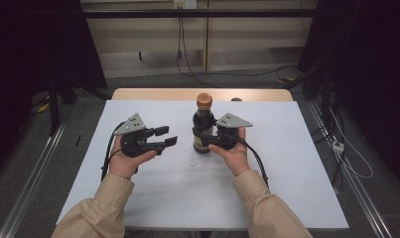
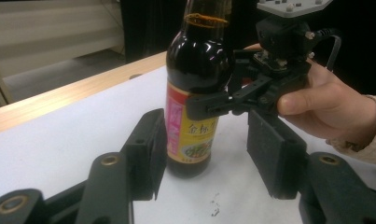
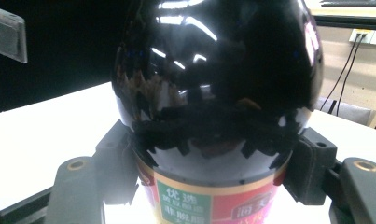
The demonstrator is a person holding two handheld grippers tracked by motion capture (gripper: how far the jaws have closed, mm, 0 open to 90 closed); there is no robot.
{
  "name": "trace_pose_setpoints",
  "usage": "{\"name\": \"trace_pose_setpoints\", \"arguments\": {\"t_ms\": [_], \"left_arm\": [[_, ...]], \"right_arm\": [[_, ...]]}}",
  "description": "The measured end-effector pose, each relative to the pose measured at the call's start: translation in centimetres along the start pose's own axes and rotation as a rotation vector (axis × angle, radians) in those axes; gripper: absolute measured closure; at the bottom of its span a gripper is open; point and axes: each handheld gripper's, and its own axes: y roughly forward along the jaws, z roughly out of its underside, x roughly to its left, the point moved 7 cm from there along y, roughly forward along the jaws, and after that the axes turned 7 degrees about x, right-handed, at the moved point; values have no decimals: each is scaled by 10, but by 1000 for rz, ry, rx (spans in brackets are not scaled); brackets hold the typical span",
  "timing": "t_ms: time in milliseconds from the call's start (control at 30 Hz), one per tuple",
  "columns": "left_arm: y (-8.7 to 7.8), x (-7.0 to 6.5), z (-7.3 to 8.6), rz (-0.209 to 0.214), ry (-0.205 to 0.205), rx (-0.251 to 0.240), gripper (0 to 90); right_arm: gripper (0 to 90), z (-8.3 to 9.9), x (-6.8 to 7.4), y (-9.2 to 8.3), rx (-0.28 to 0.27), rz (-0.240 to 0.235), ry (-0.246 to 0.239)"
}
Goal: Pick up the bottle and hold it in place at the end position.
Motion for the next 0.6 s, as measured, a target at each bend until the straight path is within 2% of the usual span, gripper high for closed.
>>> {"name": "trace_pose_setpoints", "arguments": {"t_ms": [67,200,233,367,600], "left_arm": [[4,0,-2,-4,18,14,498],[9,-1,-8,4,25,9,528],[10,0,-9,-2,37,12,531],[13,2,-16,-6,9,7,533],[16,1,-28,30,23,40,600]], "right_arm": [[308,0,0,0,-2,0,0],[308,0,0,0,-5,-1,1],[308,0,0,0,-5,-2,1],[308,0,0,0,-5,0,0],[307,0,0,1,-7,-2,2]]}}
